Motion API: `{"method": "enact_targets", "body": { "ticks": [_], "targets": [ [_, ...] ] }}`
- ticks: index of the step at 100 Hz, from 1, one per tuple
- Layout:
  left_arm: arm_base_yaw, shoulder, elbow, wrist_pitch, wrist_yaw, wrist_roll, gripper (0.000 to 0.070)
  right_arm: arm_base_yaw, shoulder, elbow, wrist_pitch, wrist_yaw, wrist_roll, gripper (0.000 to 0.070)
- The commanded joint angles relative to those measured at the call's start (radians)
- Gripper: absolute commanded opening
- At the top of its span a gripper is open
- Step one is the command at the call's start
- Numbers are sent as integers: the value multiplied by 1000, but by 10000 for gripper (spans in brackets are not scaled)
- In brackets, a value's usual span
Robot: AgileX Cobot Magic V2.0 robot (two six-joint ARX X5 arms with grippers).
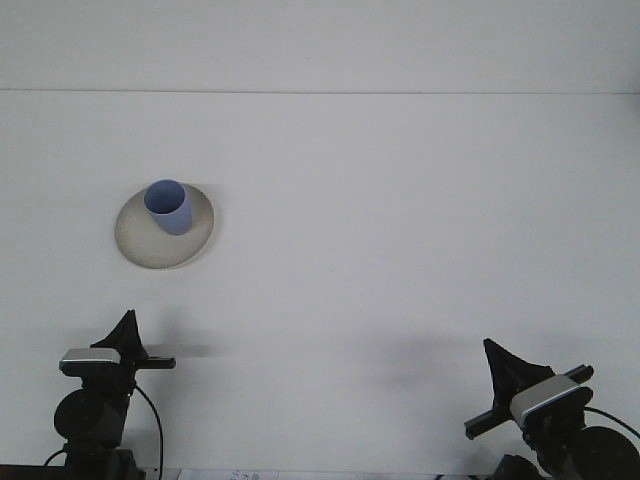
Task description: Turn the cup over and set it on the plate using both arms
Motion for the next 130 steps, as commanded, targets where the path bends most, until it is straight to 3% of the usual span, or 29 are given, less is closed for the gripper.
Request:
{"method": "enact_targets", "body": {
  "ticks": [1,36,41,61,71,95,107,130],
  "targets": [
    [2,-2,-19,14,-6,-5,14,10,0,3,10,0,2,2],
    [2,-2,-19,14,-6,-4,14,8,0,3,10,0,-6,2],
    [2,-2,-19,14,-6,-5,14,-4,0,3,11,1,-44,2],
    [2,-2,-19,14,-6,-5,14,-263,-29,-107,196,-10,-106,2],
    [2,-2,-19,14,-6,-4,14,-451,-76,-251,340,-99,-141,2],
    [2,-2,-19,14,-6,-4,14,-830,-162,-602,662,-475,-81,2],
    [2,-2,-19,14,-6,-5,14,-898,-176,-687,712,-476,-47,2],
    [2,-2,-19,15,-6,-4,14,-910,-176,-686,678,-446,-61,2]
  ]
}}
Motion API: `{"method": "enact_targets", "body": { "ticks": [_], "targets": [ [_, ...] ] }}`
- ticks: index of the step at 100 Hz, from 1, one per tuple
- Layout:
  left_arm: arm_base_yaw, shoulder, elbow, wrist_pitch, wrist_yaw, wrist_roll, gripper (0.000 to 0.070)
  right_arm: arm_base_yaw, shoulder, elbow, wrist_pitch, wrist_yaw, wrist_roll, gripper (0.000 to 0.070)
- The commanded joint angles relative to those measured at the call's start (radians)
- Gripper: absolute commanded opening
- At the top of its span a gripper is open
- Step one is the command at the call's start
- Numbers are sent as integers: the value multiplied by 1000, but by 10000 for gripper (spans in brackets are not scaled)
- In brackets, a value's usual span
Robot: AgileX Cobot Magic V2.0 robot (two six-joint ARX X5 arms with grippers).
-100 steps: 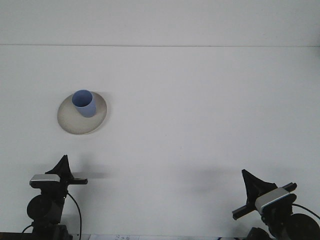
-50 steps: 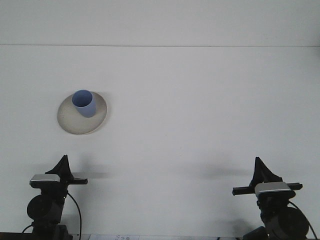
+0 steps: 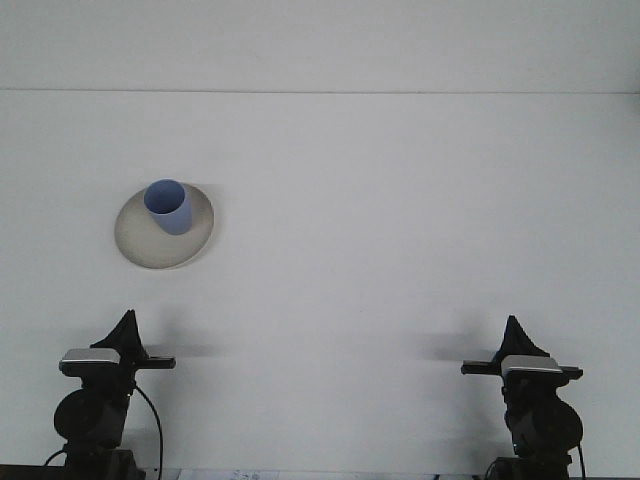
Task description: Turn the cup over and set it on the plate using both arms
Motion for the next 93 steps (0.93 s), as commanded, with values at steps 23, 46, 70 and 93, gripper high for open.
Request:
{"method": "enact_targets", "body": {
  "ticks": [23,46,70,93],
  "targets": [
    [2,-2,-19,14,-6,-2,14,-1,-3,-2,5,3,11,2],
    [2,-2,-19,14,-6,-2,14,-1,-3,-2,32,3,11,2],
    [2,-2,-19,14,-6,-2,14,-1,-3,-2,33,3,11,2],
    [2,-2,-19,14,-6,-2,14,-1,-3,-2,33,3,11,2]
  ]
}}
